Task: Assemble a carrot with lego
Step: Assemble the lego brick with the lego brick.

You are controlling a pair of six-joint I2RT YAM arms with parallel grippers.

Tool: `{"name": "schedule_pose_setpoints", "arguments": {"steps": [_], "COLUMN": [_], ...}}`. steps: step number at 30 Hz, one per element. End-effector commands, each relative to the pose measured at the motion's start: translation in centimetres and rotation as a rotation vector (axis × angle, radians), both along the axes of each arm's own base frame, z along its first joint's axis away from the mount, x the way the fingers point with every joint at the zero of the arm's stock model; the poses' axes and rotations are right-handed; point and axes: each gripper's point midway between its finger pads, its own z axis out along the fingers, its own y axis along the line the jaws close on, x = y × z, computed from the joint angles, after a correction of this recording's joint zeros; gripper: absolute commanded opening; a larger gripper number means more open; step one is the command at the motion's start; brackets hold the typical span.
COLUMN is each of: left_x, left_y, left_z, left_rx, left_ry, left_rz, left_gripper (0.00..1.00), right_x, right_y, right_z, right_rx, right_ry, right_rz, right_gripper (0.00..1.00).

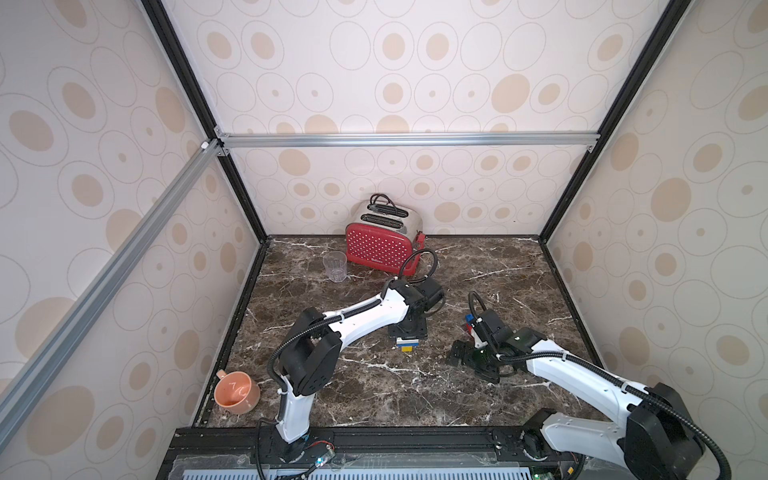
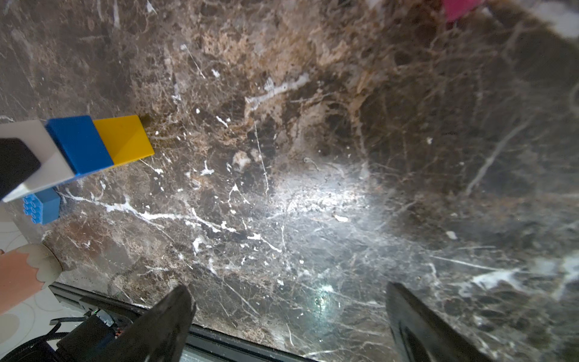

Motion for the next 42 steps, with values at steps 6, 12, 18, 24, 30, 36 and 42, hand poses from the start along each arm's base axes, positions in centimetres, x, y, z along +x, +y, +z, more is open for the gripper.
{"name": "schedule_pose_setpoints", "arguments": {"steps": [6,12,18,24,30,36,42], "left_x": [-1.1,-1.9,-1.5,-0.5,0.3,1.0,0.0], "left_y": [1.0,1.4,1.3,1.2,0.6,1.1,5.6], "left_z": [-1.4,-2.3,-1.5,0.1,1.3,4.5,6.7], "left_rx": [0.127,0.133,0.121,0.133,0.118,0.097,0.146], "left_ry": [0.085,0.116,0.089,0.044,0.009,-0.078,-0.148], "left_rz": [-0.071,-0.061,-0.061,-0.077,-0.084,-0.069,-0.013], "left_gripper": [0.54,0.52,0.64,0.78,0.87,0.99,0.99], "right_x": [0.8,1.0,1.2,1.2,1.1,1.0,1.1], "right_y": [-0.2,-0.1,-0.1,-0.2,-0.5,-0.7,-0.5], "right_z": [1.0,1.0,1.1,1.2,1.2,1.3,1.7], "right_rx": [-0.013,-0.010,-0.010,-0.015,-0.020,-0.024,-0.020], "right_ry": [-0.016,-0.019,-0.019,-0.021,-0.021,-0.019,-0.022], "right_rz": [-0.011,-0.012,-0.009,-0.010,-0.017,-0.012,0.000], "right_gripper": [0.99,0.99,0.99,0.99,0.99,0.99,0.99]}}
